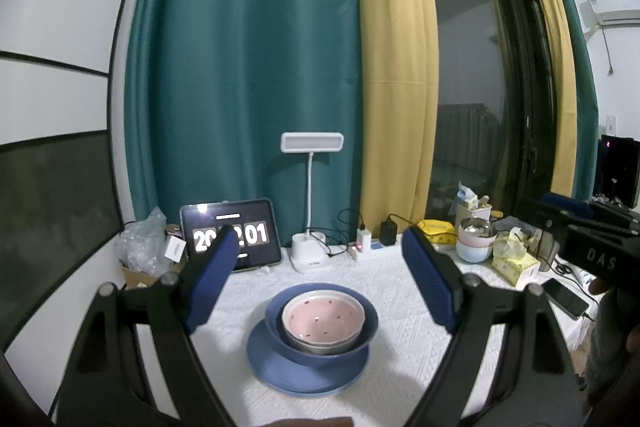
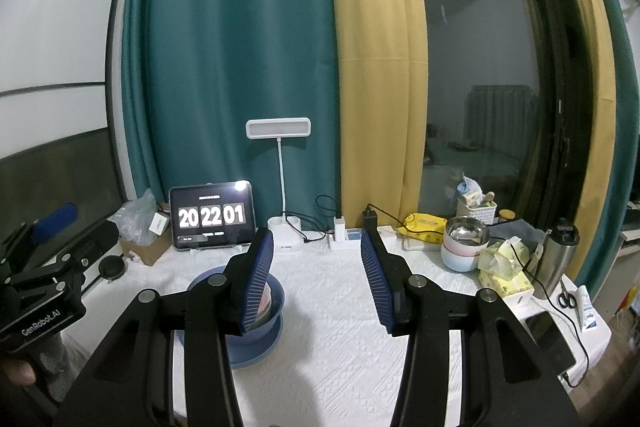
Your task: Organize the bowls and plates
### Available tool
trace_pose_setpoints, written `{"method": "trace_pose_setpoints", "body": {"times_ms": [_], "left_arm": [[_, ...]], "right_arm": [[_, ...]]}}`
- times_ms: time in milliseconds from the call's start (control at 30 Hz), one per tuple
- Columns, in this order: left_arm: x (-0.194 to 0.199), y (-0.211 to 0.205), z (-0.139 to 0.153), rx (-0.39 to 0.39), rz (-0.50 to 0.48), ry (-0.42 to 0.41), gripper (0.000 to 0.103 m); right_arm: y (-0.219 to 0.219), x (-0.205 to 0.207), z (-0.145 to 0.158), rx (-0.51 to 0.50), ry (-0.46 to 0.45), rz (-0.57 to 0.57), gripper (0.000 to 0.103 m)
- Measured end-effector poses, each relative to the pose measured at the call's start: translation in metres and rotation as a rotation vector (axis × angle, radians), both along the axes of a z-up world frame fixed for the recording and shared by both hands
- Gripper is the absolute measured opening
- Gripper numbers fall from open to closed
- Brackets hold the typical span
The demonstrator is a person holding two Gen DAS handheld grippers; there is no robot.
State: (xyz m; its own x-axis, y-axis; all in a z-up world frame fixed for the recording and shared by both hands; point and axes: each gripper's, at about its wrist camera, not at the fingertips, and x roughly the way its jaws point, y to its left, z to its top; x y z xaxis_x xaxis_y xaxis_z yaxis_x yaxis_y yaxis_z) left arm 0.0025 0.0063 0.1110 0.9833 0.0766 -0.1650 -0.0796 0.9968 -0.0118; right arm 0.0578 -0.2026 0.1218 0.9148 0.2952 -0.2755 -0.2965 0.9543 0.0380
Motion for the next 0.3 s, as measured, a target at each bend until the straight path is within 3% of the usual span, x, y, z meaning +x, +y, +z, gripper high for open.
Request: {"method": "trace_pose_setpoints", "body": {"times_ms": [300], "left_arm": [[-0.0010,-0.0025,0.0008,0.010,-0.008,-0.012,0.084]], "right_arm": [[-0.0004,0.0005,-0.0004,0.000,0.000,0.000,0.048]]}}
